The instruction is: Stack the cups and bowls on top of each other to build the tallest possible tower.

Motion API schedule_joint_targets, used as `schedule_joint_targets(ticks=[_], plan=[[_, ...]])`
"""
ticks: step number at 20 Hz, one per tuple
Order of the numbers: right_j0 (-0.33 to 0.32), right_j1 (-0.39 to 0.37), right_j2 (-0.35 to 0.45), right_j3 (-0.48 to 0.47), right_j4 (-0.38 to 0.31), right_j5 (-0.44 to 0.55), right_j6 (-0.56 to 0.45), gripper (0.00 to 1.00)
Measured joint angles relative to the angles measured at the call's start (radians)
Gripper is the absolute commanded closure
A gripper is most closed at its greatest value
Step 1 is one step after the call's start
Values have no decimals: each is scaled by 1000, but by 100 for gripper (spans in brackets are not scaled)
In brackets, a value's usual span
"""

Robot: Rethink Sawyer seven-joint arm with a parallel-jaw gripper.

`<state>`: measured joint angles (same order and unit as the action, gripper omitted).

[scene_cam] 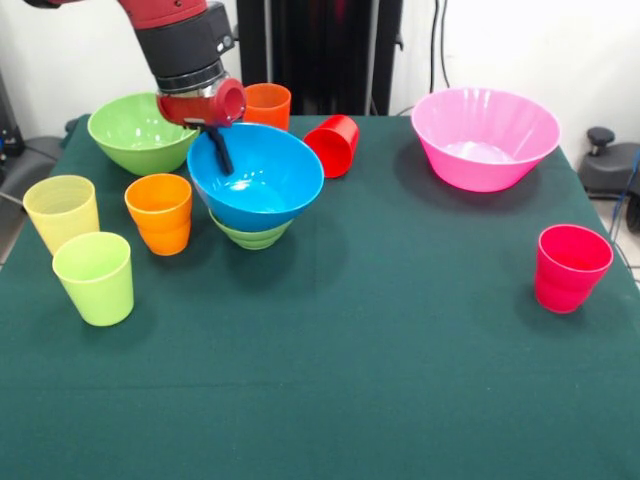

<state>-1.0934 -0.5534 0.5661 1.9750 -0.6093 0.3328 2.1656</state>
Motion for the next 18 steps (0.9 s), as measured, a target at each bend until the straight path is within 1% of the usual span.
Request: schedule_joint_targets(ticks=[18], plan=[[0,0,0,0,6,-11,0,100]])
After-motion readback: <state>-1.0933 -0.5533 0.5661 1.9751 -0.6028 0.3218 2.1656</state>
